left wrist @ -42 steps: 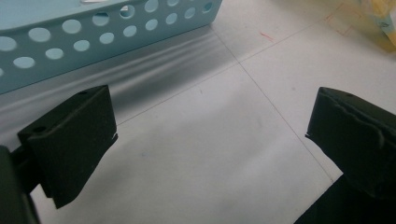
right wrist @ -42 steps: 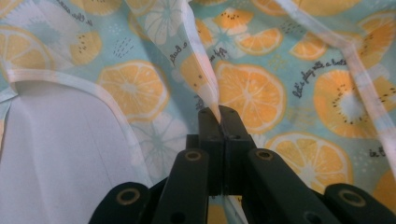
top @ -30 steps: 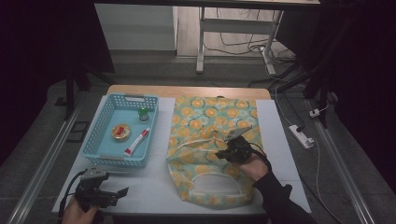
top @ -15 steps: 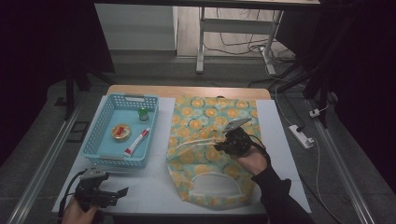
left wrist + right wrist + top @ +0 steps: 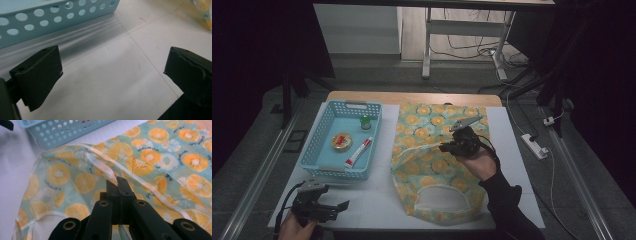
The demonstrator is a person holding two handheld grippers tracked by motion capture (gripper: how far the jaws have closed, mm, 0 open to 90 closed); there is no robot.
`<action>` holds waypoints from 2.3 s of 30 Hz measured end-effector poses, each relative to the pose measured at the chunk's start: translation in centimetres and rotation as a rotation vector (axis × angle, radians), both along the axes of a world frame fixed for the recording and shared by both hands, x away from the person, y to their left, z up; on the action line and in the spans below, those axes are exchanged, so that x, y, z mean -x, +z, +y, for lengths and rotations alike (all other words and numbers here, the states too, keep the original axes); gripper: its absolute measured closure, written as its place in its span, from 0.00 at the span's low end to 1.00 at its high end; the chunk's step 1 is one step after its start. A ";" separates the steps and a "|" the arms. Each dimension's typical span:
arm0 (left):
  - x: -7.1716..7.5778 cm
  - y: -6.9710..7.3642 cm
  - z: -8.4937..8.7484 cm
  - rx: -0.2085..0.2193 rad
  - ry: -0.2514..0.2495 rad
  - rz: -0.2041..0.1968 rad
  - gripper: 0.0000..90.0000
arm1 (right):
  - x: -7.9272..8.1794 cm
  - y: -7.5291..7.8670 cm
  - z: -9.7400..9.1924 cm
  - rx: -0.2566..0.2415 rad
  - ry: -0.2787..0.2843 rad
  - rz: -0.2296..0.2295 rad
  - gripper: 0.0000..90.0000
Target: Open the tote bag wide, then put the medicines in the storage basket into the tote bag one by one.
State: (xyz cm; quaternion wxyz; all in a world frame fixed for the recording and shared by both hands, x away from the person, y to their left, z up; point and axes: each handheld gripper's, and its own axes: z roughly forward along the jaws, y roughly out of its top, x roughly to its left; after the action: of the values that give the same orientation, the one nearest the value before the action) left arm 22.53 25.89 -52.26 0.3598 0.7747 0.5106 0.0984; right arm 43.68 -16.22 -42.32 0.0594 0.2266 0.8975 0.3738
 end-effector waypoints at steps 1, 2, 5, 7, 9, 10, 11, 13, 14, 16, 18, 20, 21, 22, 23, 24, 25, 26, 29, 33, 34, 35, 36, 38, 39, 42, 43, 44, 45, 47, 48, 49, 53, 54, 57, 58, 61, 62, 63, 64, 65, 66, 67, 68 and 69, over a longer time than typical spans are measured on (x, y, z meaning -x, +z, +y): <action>0.0 0.0 0.0 0.000 0.000 0.000 0.02 | -0.1 0.1 0.1 -0.004 -0.001 -0.002 1.00; 0.0 0.0 0.0 0.000 0.000 0.000 0.02 | -0.2 0.4 0.2 -0.013 -0.004 -0.002 1.00; 0.0 0.0 0.0 0.001 0.000 0.001 0.02 | -0.4 0.7 0.3 -0.019 -0.006 -0.003 1.00; 0.0 0.0 0.0 0.002 -0.001 0.001 0.02 | -0.5 0.9 0.3 -0.030 -0.004 -0.002 1.00; 0.0 0.0 0.0 0.003 -0.001 0.001 0.02 | -0.6 1.2 0.4 -0.040 -0.004 -0.004 1.00; 0.0 0.0 0.0 0.003 -0.001 0.001 0.02 | -0.6 1.4 0.4 -0.042 -0.005 -0.007 1.00; 0.0 0.0 0.0 0.003 -0.001 0.002 0.02 | -0.7 1.5 0.4 -0.044 -0.006 -0.009 1.00; 0.0 0.0 0.0 0.003 -0.001 0.002 0.02 | -0.8 1.8 0.5 -0.049 -0.009 -0.016 1.00; 0.0 0.0 0.0 0.003 -0.001 0.002 0.02 | -0.9 1.9 0.5 -0.054 -0.009 -0.021 1.00; 0.0 0.0 0.0 0.004 -0.001 0.002 0.02 | -1.0 2.1 0.5 -0.062 -0.010 -0.027 1.00; 0.0 0.0 0.0 0.004 -0.001 0.003 0.02 | -1.1 2.3 0.5 -0.068 -0.012 -0.033 1.00; 0.0 0.0 0.0 0.004 -0.001 0.003 0.02 | -1.2 2.4 0.5 -0.076 -0.014 -0.038 1.00; 0.0 0.0 0.0 0.004 -0.001 0.003 0.02 | -1.2 2.4 0.5 -0.078 -0.016 -0.039 1.00; 0.0 0.0 0.0 0.005 -0.001 0.003 0.02 | -1.3 2.4 0.5 -0.082 -0.018 -0.042 1.00; 0.0 0.0 0.0 0.004 -0.001 0.003 0.02 | -1.3 2.5 0.5 -0.083 -0.018 -0.043 1.00; 0.0 0.0 0.0 0.004 -0.002 0.003 0.02 | -1.4 2.5 0.4 -0.084 -0.019 -0.044 1.00; -0.1 0.0 0.0 0.004 -0.002 0.003 0.02 | -1.4 2.5 0.5 -0.087 -0.020 -0.046 1.00; -0.1 0.0 0.0 0.004 -0.002 0.003 0.02 | -1.5 2.6 0.5 -0.090 -0.020 -0.048 1.00; -0.1 0.0 0.0 0.004 0.000 0.003 0.02 | -1.7 2.8 0.5 -0.099 -0.024 -0.051 1.00; 0.0 0.0 0.0 0.007 -0.001 0.003 0.02 | -1.7 3.0 0.6 -0.112 -0.025 -0.059 1.00; 0.0 0.0 0.0 0.007 -0.001 0.003 0.02 | -1.6 2.9 0.6 -0.111 -0.024 -0.061 1.00; 0.0 0.0 0.0 0.006 -0.001 0.004 0.02 | -1.6 2.9 0.6 -0.109 -0.023 -0.063 1.00; 0.0 0.0 0.0 0.007 -0.002 0.003 0.02 | -1.6 2.8 0.6 -0.108 -0.022 -0.066 1.00; 0.0 0.0 0.1 0.012 -0.002 0.003 0.01 | -1.5 2.7 0.6 -0.109 -0.022 -0.065 1.00; 0.0 0.0 0.2 0.016 -0.001 0.004 0.01 | -1.5 2.6 0.6 -0.107 -0.022 -0.065 1.00; -0.1 -0.1 0.3 0.030 0.003 0.006 0.01 | -1.5 2.5 0.6 -0.109 -0.018 -0.068 1.00; -0.1 -0.1 0.3 0.032 0.003 0.006 0.01 | -1.5 2.5 0.6 -0.109 -0.015 -0.068 1.00; -0.1 0.0 0.3 0.032 0.004 0.006 0.01 | -1.5 2.4 0.6 -0.109 -0.014 -0.070 1.00; -0.1 0.0 0.3 0.030 0.005 0.006 0.01 | -1.5 2.4 0.6 -0.108 -0.013 -0.074 1.00; -0.1 0.0 0.3 0.028 0.007 0.005 0.01 | -1.5 2.3 0.6 -0.106 -0.012 -0.074 1.00; -0.1 0.0 0.3 0.027 0.007 0.006 0.01 | -1.5 2.3 0.6 -0.107 -0.013 -0.075 1.00; -0.1 0.0 0.3 0.027 0.010 0.005 0.00 | -1.5 2.2 0.5 -0.108 -0.012 -0.076 1.00; 0.0 0.0 0.4 0.037 0.011 0.004 0.00 | -1.5 2.1 0.4 -0.108 -0.011 -0.075 1.00; 0.0 0.0 0.4 0.039 0.009 0.004 0.00 | -1.5 2.1 0.4 -0.110 -0.010 -0.075 1.00; 0.0 0.0 0.4 0.038 0.006 0.001 0.00 | -1.6 2.0 0.3 -0.114 -0.011 -0.071 1.00; 0.0 0.0 0.4 0.037 0.006 -0.001 0.00 | -1.6 2.0 0.4 -0.113 -0.010 -0.070 1.00; 0.1 0.1 0.4 0.035 0.006 -0.007 0.00 | -1.6 2.0 0.4 -0.113 -0.011 -0.067 1.00; 0.1 0.1 0.3 0.046 0.003 -0.001 0.00 | -1.6 2.0 0.4 -0.113 -0.011 -0.067 1.00; 0.1 0.1 0.3 0.053 -0.002 0.002 0.00 | -1.6 2.0 0.4 -0.113 -0.010 -0.067 1.00; 0.0 0.2 0.3 0.055 -0.005 0.003 0.00 | -1.6 2.0 0.4 -0.114 -0.009 -0.067 1.00; 0.0 0.3 0.3 0.055 -0.007 0.004 0.00 | -1.5 2.0 0.4 -0.114 -0.008 -0.068 1.00; 0.0 0.3 0.3 0.049 -0.007 0.003 0.00 | -1.5 2.0 0.4 -0.117 -0.008 -0.070 1.00; 0.1 0.4 0.3 0.047 -0.005 0.000 0.00 | -1.6 2.0 0.4 -0.117 -0.007 -0.069 1.00; 0.1 0.5 0.3 0.048 -0.007 -0.002 0.00 | -1.6 2.0 0.4 -0.117 -0.006 -0.068 1.00; 0.1 0.6 0.4 0.051 -0.011 -0.001 0.00 | -1.6 2.0 0.4 -0.117 -0.007 -0.065 1.00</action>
State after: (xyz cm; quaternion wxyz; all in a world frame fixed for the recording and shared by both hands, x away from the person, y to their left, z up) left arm 22.42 26.26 -51.63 0.3805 0.7679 0.5085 0.0840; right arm 45.25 -15.83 -40.34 0.0767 0.2204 0.8710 0.4324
